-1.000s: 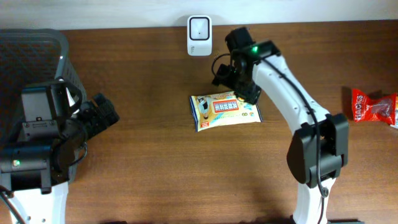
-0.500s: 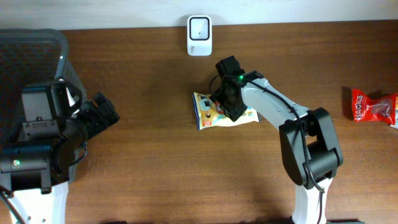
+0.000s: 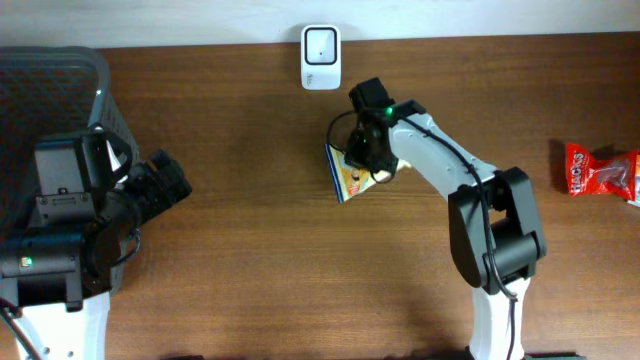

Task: Scan the item barcode
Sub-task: 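Raise yellow bag high near the scanner with right gripper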

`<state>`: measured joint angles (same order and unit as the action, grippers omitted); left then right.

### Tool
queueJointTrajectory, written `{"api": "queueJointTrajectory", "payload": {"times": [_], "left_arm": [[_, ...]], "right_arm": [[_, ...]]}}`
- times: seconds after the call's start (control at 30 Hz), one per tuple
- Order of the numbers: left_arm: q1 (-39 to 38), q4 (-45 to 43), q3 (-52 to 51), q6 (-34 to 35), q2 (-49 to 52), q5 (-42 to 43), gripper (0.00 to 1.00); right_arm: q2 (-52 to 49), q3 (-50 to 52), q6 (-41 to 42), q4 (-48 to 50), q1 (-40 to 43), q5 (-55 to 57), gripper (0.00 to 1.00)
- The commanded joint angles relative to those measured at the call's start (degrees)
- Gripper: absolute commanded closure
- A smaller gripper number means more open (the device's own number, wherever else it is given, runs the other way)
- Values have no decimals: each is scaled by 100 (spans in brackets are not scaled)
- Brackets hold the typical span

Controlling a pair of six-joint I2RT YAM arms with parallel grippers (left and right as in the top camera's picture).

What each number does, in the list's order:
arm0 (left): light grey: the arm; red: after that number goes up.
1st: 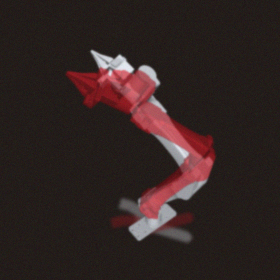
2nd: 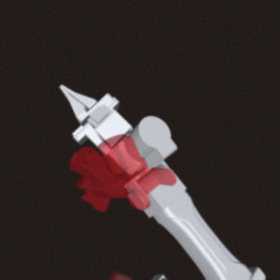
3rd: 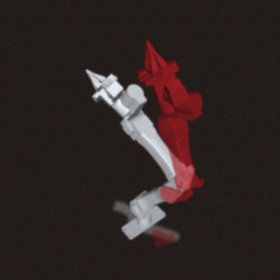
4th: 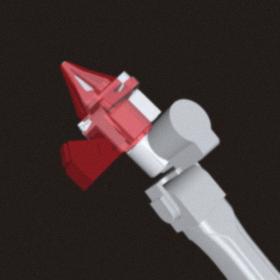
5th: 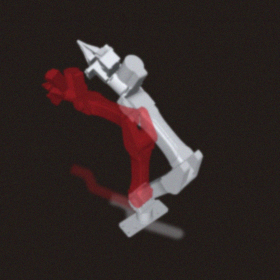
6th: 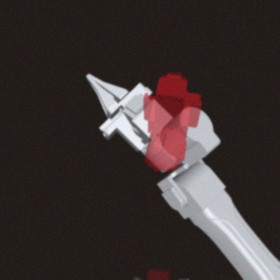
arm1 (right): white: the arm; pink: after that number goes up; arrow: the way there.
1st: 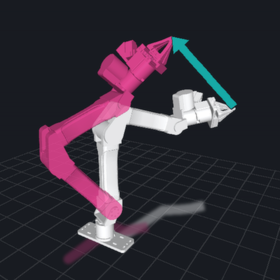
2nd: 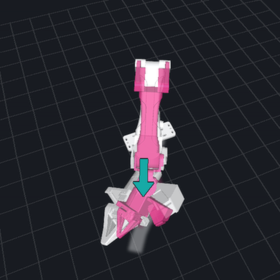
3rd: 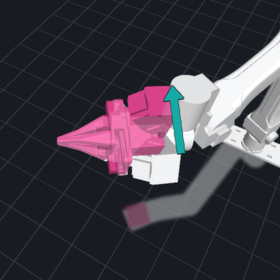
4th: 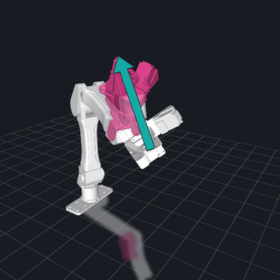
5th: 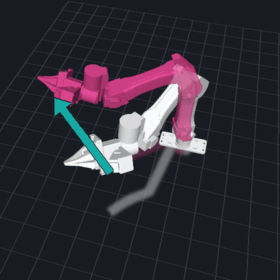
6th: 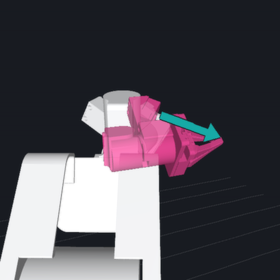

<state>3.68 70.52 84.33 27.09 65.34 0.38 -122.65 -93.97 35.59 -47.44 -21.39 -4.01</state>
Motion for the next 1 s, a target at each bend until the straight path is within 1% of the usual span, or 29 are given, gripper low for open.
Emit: {"api": "queueJointTrajectory", "payload": {"times": [0.0, 0.03, 0.1, 0.3, 0.4, 0.5, 0.6, 0.77, 0.97], "left_arm": [[28, -9, 79, 48, -44, -63, 1], [28, -9, 79, 48, -44, -63, 1], [28, -9, 79, 48, -44, -63, 1], [28, -9, 79, 48, -44, -63, 1], [28, -9, 79, 48, -44, -63, 1], [28, -9, 79, 48, -44, -63, 1], [28, -9, 79, 48, -44, -66, 1], [28, -9, 79, 48, -44, -63, 1], [28, -9, 79, 48, -44, -63, 1]], "right_arm": [[-39, -935, -2603, 81, 42, 118, 96], [-39, -1071, -2868, 223, 42, 179, 96], [-39, -1187, -3099, 546, 48, 282, 96], [-46, -1202, -3110, 2184, 28, 315, 96], [-61, -1200, -3112, 3233, -35, 319, 96], [-125, -1200, -2916, 3991, -81, 319, 96], [-356, -1200, -2542, 4478, -164, 317, 96], [-868, -1200, -2546, 5075, -302, 273, 96], [-916, -1228, -2546, 5307, -289, 284, 96]]}}
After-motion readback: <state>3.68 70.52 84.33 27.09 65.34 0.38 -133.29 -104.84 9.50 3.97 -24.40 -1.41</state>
